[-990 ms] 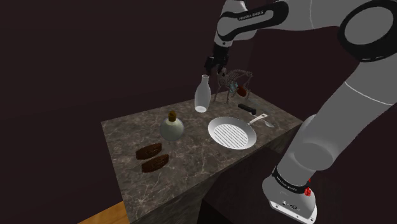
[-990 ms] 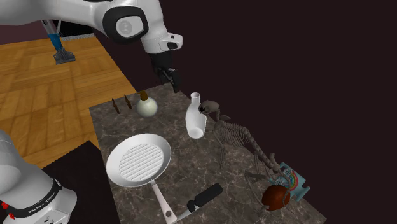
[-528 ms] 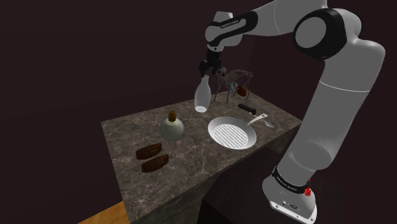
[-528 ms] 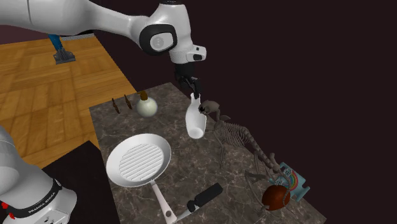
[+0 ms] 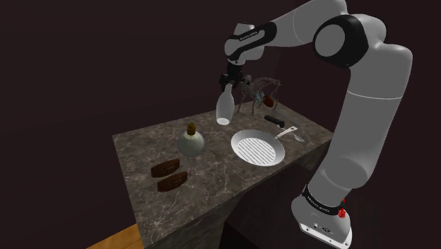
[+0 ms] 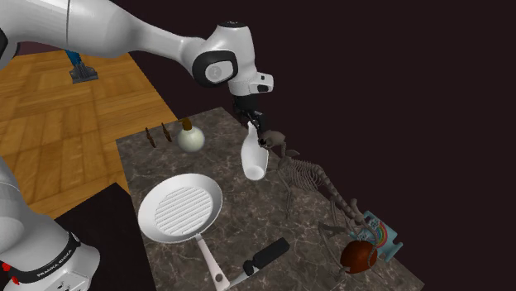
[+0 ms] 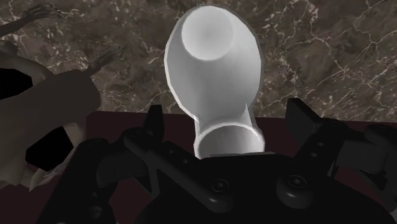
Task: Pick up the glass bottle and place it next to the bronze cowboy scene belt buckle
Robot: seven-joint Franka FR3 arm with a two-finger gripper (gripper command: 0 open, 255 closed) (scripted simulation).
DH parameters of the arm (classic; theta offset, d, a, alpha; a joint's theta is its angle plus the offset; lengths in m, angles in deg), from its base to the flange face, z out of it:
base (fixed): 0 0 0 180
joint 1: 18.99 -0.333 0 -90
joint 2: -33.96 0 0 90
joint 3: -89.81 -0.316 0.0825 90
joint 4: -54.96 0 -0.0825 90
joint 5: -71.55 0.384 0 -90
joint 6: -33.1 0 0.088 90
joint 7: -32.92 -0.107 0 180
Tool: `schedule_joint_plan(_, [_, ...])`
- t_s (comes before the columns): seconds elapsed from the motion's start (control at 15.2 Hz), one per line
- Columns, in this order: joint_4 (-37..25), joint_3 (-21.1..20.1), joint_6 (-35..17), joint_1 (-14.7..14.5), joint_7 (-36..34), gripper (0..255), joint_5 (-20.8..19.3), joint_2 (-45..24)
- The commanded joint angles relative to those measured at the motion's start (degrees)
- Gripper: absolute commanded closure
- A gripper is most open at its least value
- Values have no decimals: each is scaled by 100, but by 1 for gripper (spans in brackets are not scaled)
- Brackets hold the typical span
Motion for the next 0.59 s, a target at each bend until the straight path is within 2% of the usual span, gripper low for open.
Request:
schedule_joint_plan(0.0, [49,-5,-85,2,11,0,16,-36])
schedule_joint_plan(0.46, [48,-5,-84,2,11,0,17,-36])
schedule_joint_plan(0.53, [48,-5,-84,2,11,255,17,-36])
